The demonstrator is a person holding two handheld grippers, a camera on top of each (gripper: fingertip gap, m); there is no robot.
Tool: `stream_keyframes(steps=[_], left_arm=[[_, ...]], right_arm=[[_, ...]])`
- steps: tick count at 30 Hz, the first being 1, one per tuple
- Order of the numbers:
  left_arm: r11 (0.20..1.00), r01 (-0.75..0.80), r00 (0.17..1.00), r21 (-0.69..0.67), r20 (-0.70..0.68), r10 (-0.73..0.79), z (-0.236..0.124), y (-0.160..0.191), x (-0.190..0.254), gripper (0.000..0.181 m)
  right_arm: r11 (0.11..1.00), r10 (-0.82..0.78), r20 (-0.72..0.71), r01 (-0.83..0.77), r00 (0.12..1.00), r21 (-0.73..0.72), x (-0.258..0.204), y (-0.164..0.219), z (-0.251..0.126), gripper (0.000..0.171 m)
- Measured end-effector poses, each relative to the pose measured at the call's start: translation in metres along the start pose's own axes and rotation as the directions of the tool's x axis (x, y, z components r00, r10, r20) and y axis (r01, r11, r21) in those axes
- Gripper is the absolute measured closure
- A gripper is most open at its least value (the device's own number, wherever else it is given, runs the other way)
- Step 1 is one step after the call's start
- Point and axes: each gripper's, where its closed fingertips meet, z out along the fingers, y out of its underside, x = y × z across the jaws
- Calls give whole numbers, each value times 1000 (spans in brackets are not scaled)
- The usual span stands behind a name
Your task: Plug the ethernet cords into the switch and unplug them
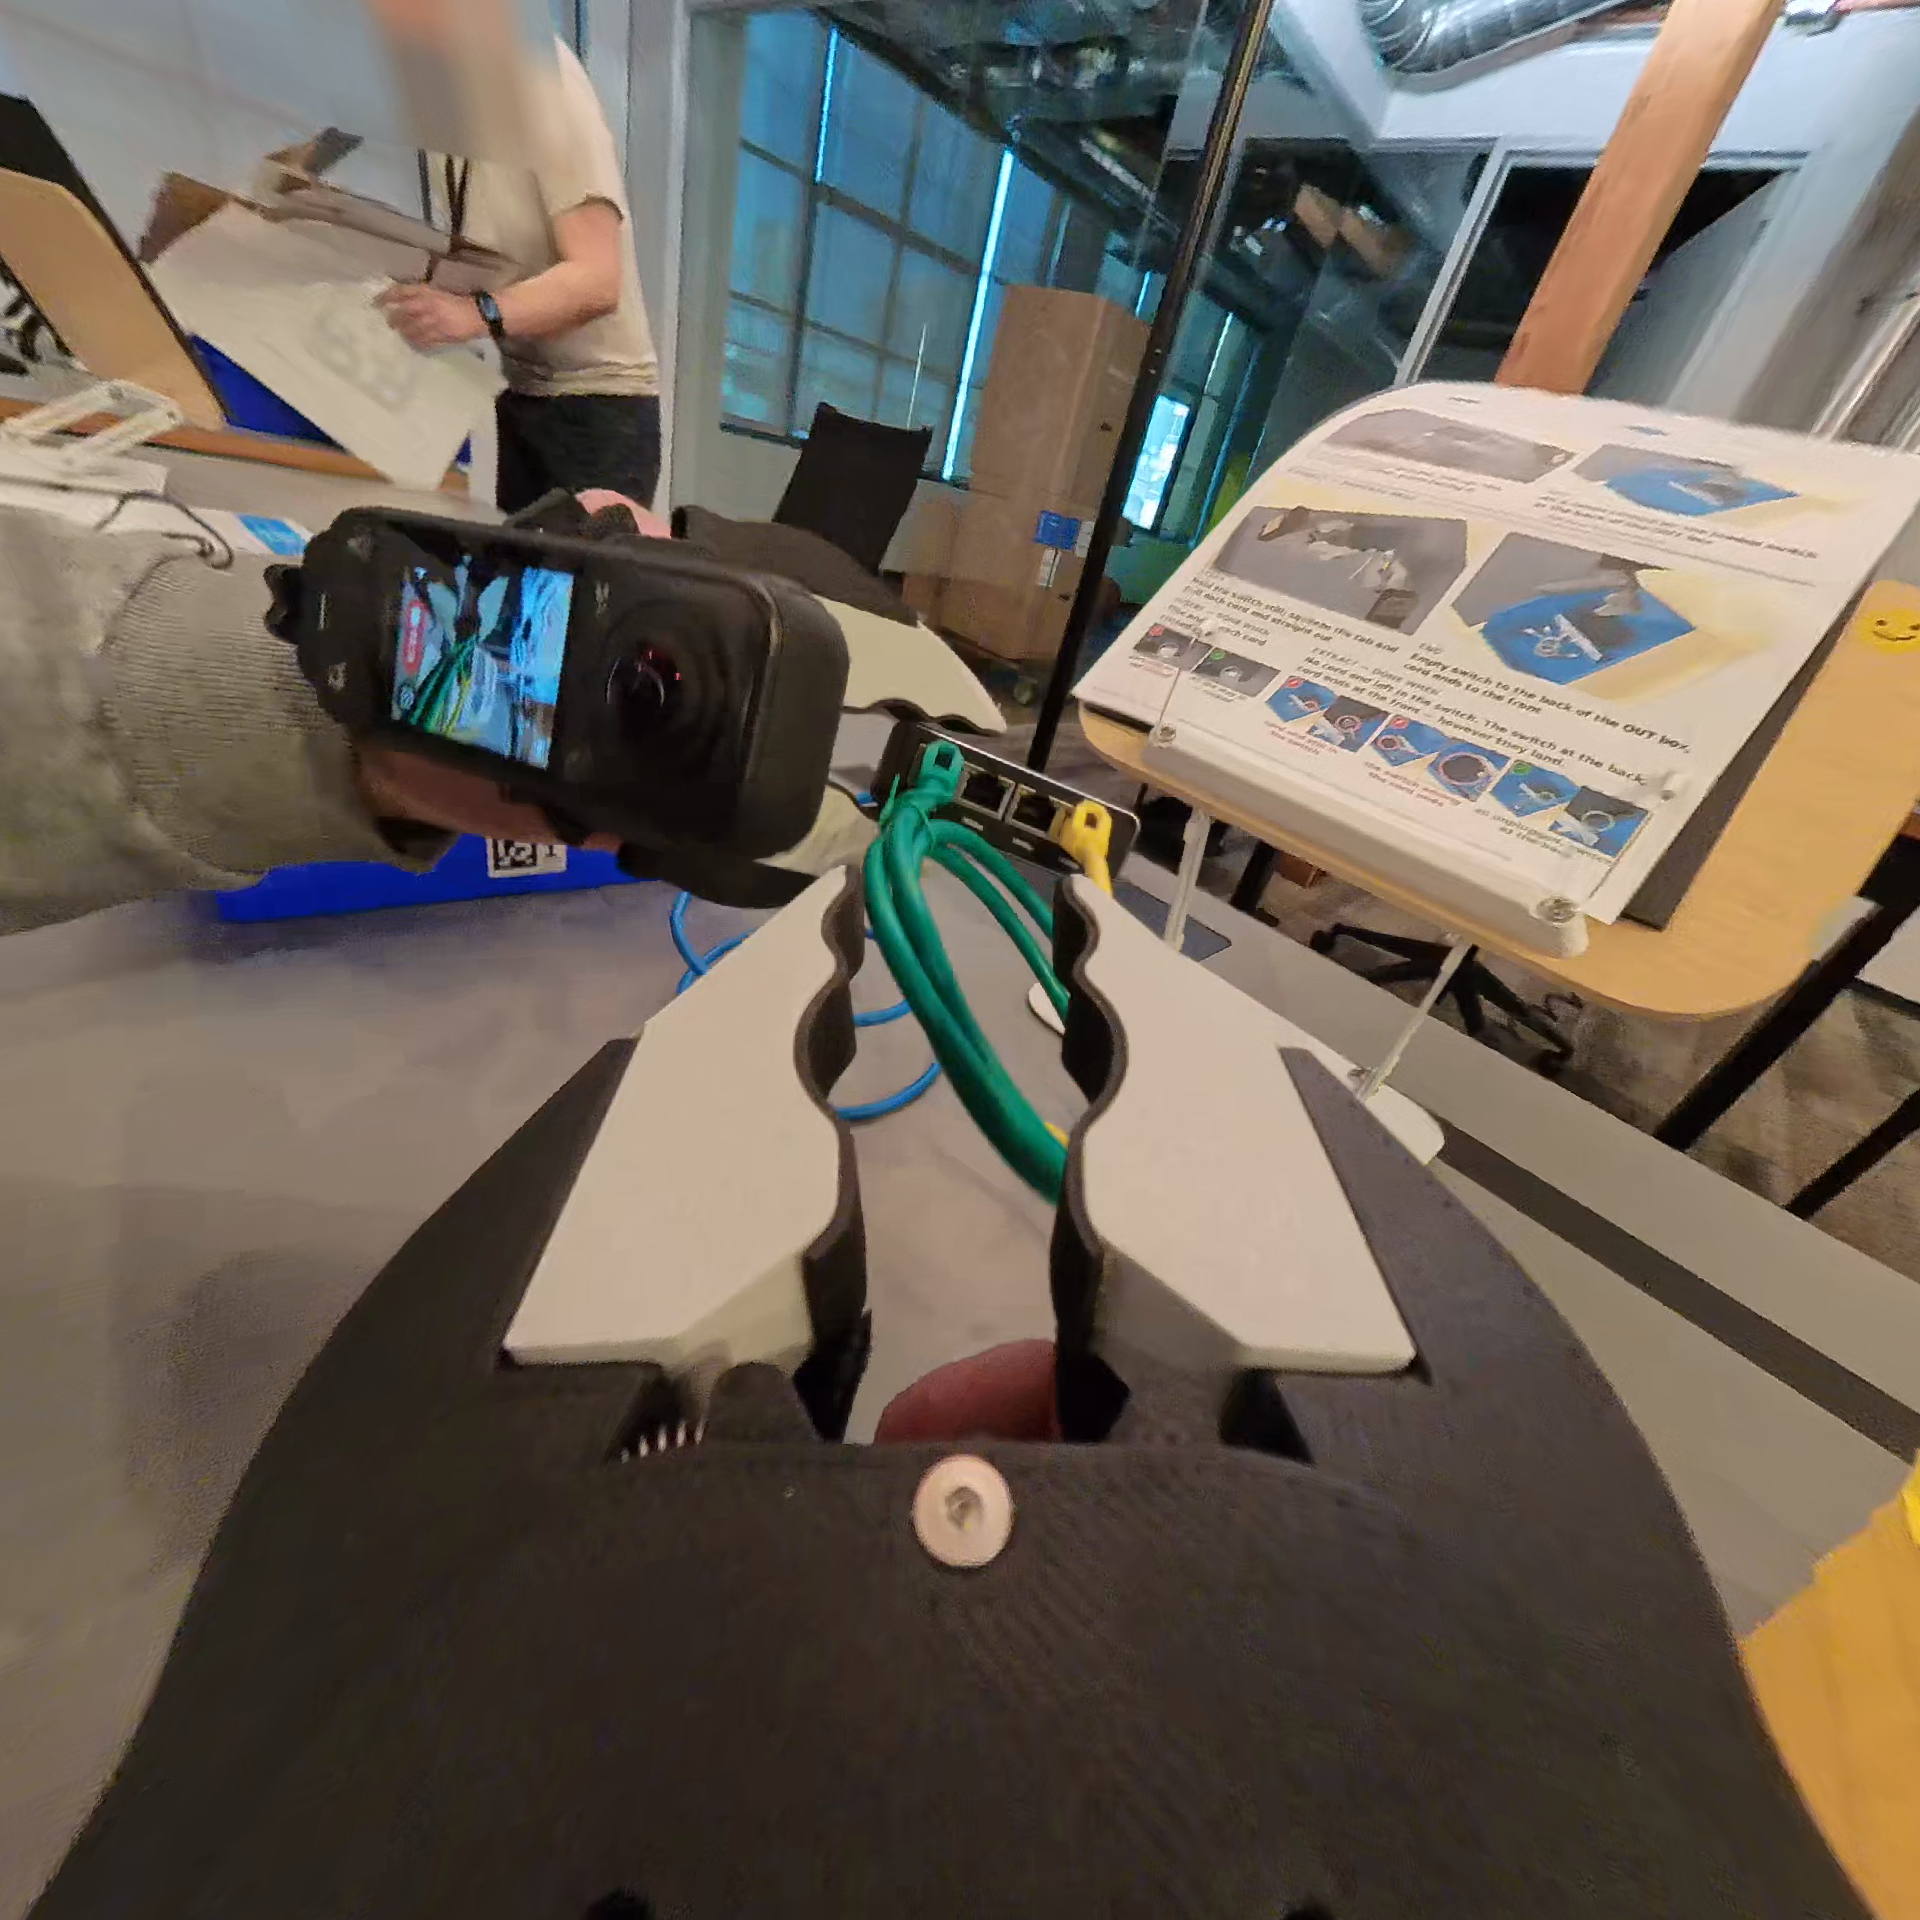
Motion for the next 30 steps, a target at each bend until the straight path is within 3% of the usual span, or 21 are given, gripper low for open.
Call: stream_keyframes(steps=[4,13,19,30], left_arm=[[1000,-21,999,14,-30,22,-3,-3,22,145],[997,-48,992,57,-117,54,-10,-3,61,145],[997,-6,991,79,-131,17,-12,-3,67,145],[980,74,983,187,-177,-41,-21,-14,77,140]], right_arm=[[994,26,31,-23,999,-103,-9,21,17,138],[924,274,204,-199,940,-327,-35,65,34,146],[930,210,196,-133,958,-343,-35,69,35,157],[912,366,249,-293,897,-288,-23,69,22,160]])
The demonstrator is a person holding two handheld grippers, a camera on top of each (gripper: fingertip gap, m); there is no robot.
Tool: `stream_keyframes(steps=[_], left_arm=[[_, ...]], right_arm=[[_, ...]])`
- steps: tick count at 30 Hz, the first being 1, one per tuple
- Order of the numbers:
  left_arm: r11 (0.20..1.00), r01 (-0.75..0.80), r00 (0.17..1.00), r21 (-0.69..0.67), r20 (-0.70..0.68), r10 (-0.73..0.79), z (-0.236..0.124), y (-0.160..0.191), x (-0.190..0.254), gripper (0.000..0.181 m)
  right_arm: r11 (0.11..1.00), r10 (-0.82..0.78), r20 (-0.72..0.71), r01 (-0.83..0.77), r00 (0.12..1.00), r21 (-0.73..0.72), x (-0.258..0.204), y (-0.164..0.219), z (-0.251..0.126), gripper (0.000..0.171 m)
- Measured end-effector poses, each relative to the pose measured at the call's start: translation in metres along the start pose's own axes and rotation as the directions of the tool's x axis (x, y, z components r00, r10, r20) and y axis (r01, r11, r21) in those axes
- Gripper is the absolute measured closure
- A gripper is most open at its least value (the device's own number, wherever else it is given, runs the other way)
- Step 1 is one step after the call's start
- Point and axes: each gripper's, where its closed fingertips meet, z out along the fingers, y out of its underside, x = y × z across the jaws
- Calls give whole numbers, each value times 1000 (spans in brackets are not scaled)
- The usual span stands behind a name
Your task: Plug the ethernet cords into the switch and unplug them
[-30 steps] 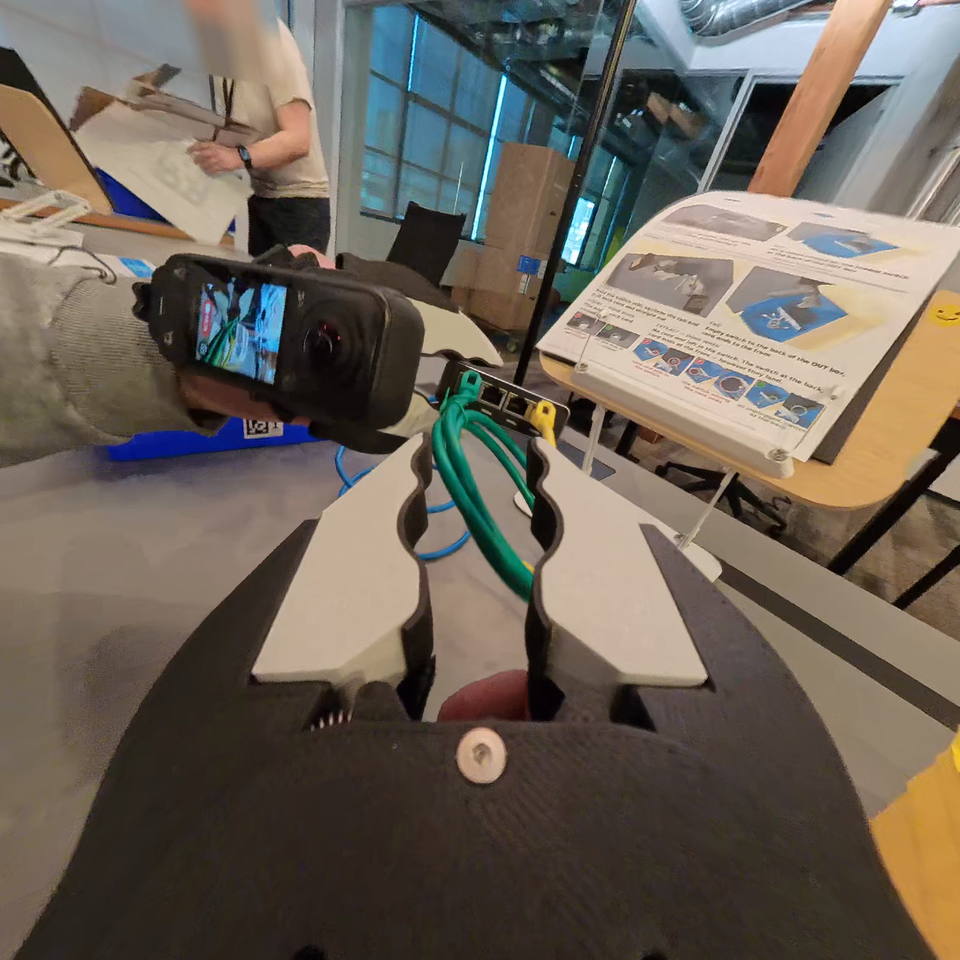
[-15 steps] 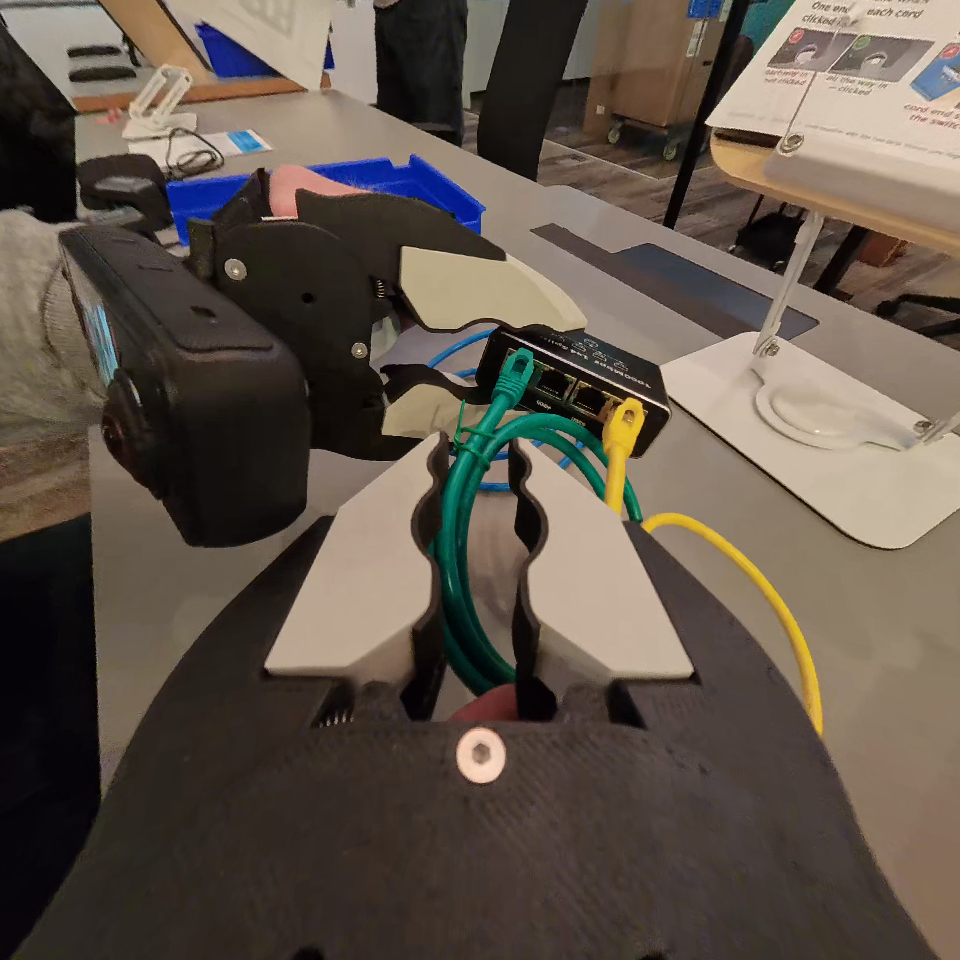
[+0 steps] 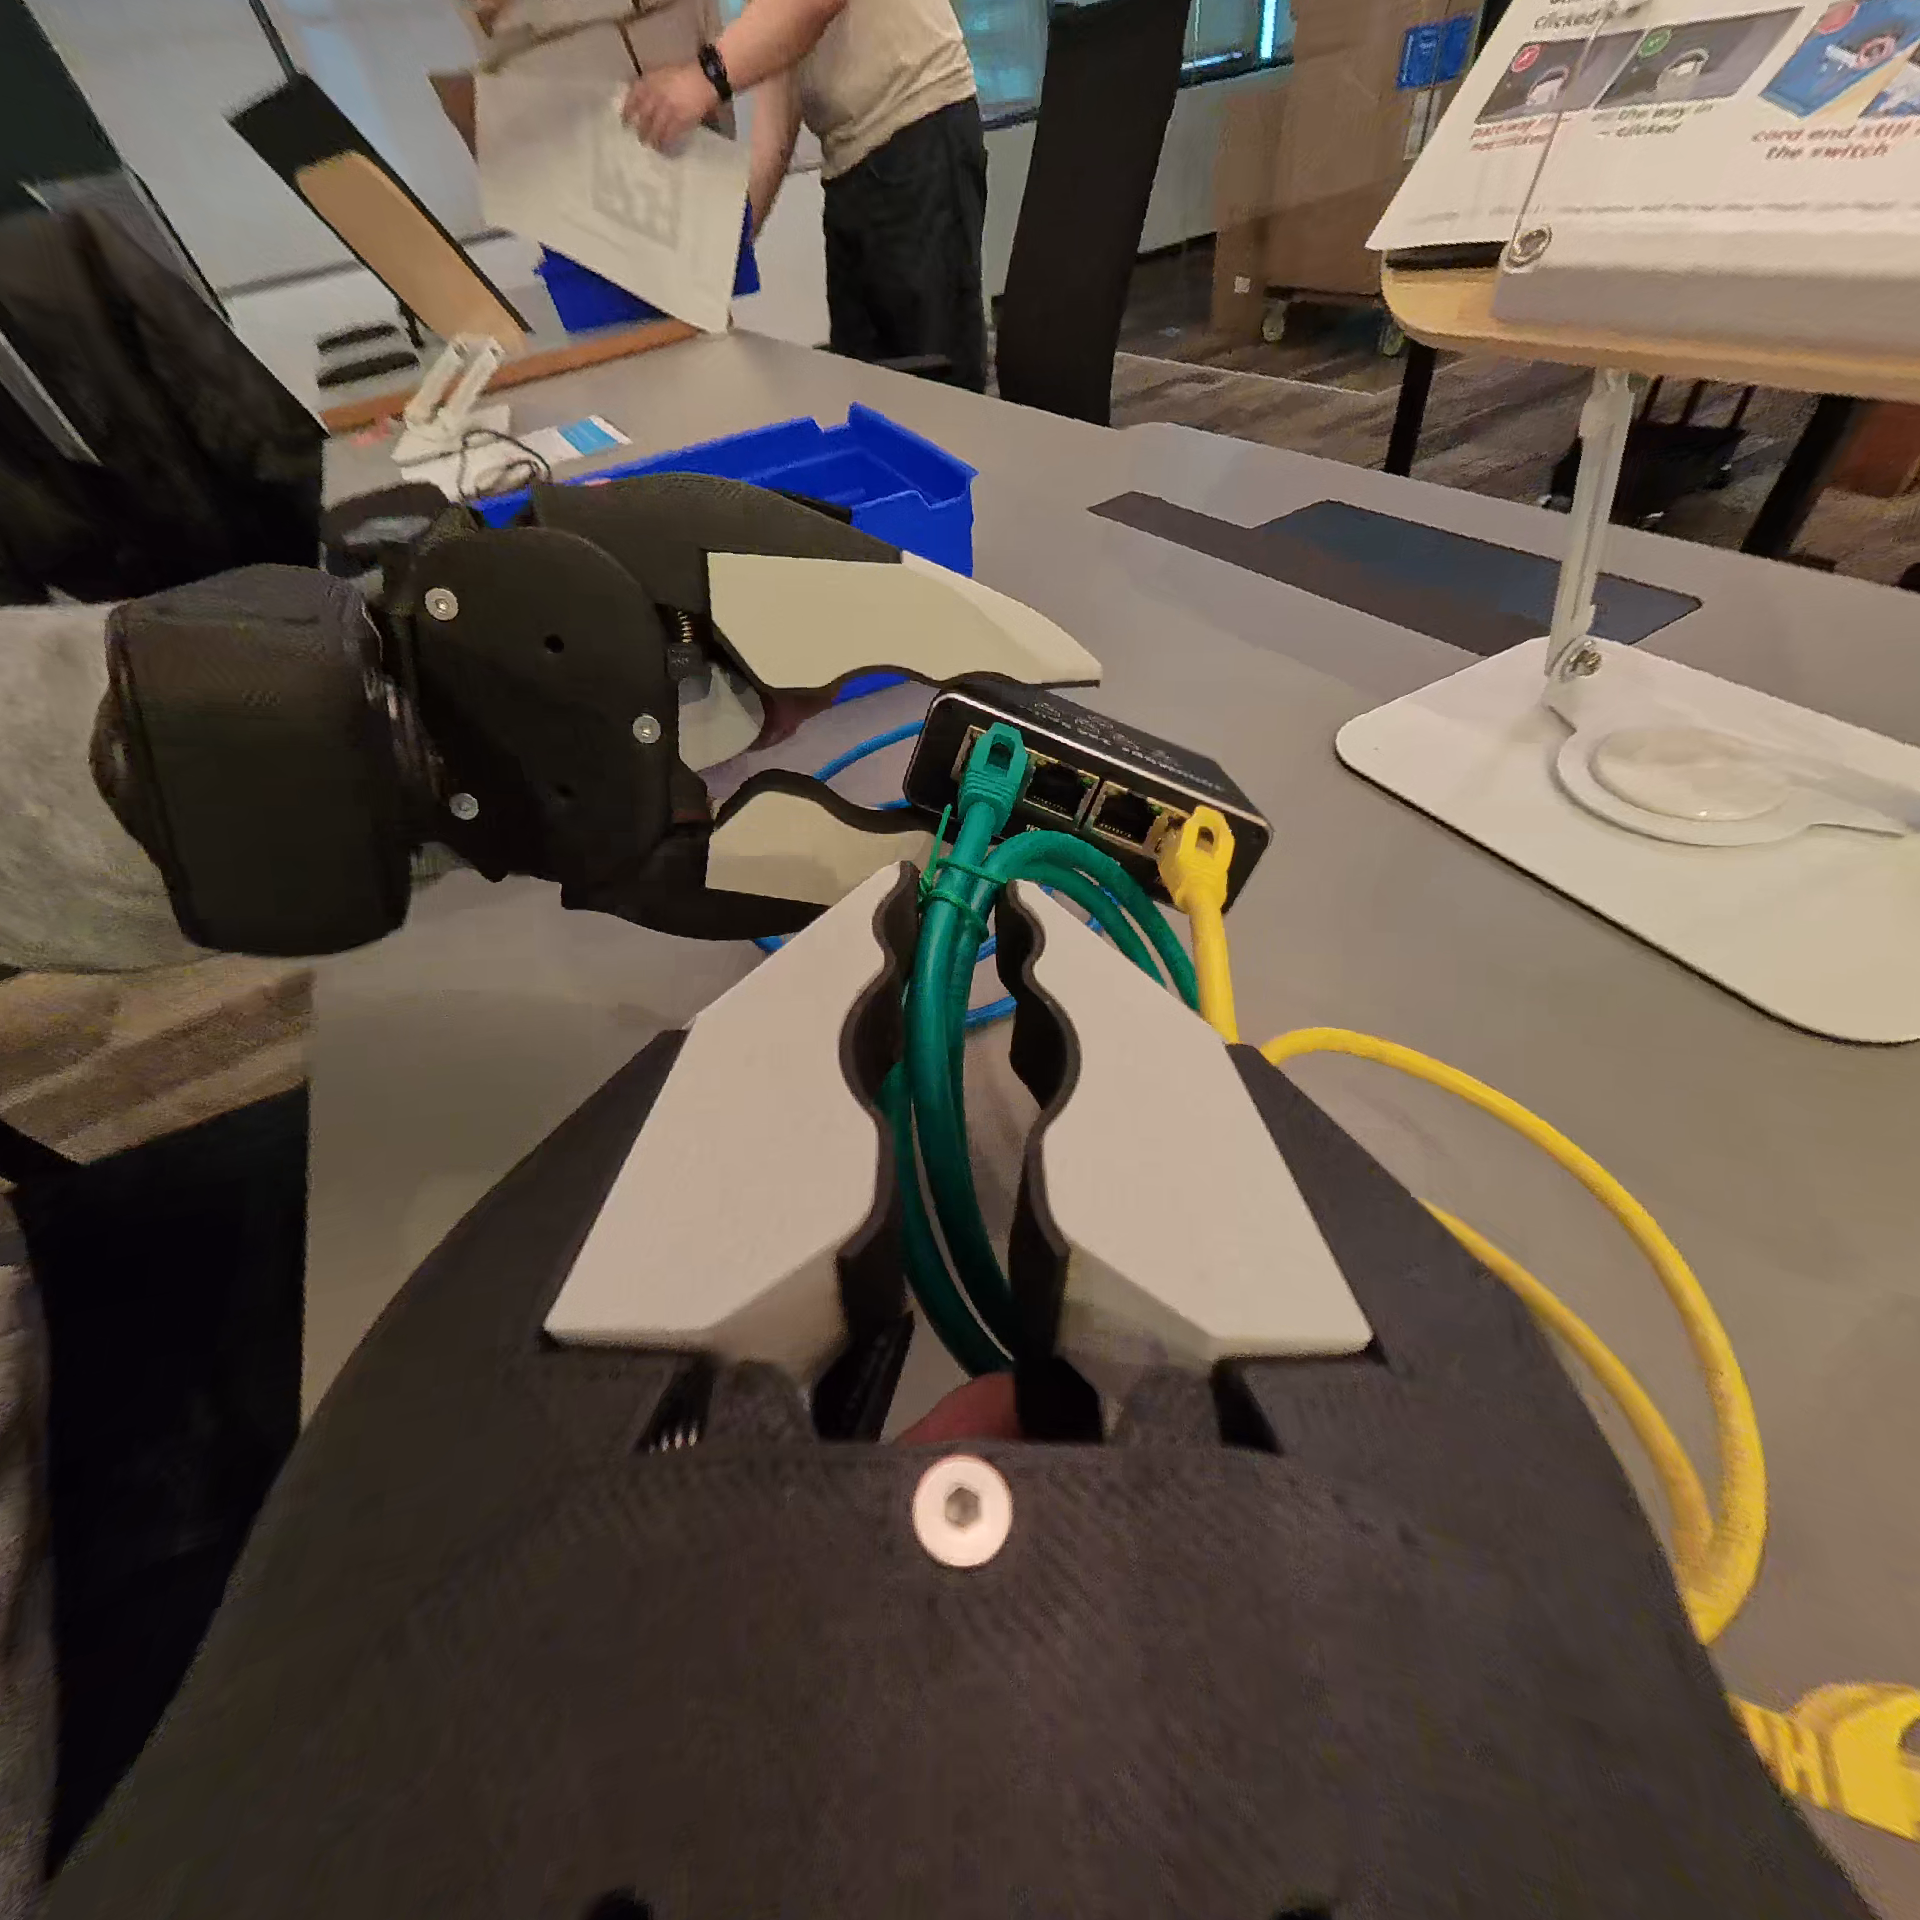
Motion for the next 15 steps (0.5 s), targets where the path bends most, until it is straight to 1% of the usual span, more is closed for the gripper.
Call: stream_keyframes(steps=[1,3,4,5,7,8,10,12,14,15], left_arm=[[1000,8,1000,2,-13,-8,-1,1,1,138],[1000,5,1000,1,-6,-5,-3,6,-4,115],[1000,11,1000,-1,-20,-11,-5,8,-5,108],[1000,18,999,2,-36,-18,-6,9,-6,104],[1000,12,999,9,-41,-12,-10,10,-11,90],[1000,-10,999,11,-41,10,-12,10,-13,89],[997,-70,996,16,-48,70,-15,9,-13,91],[993,-116,988,23,-96,118,-18,7,-7,97],[985,-169,976,20,-133,170,-19,9,0,115],[983,-180,973,44,-137,184,-20,6,2,129]], right_arm=[[1000,18,15,-18,1000,10,1,0,-2,160],[1000,21,54,-22,998,21,-1,0,-6,160],[1000,20,69,-21,997,21,-2,0,-7,160],[1000,17,85,-18,996,17,-4,0,-8,160],[1000,17,110,-18,994,14,-6,1,-10,160],[1000,23,128,-25,992,14,-8,2,-11,160],[1000,14,165,-17,986,18,-13,2,-13,160],[1000,2,212,-8,977,28,-20,0,-16,160],[999,-13,251,3,968,41,-26,-2,-20,160],[999,-16,260,4,966,46,-27,-3,-22,160]])
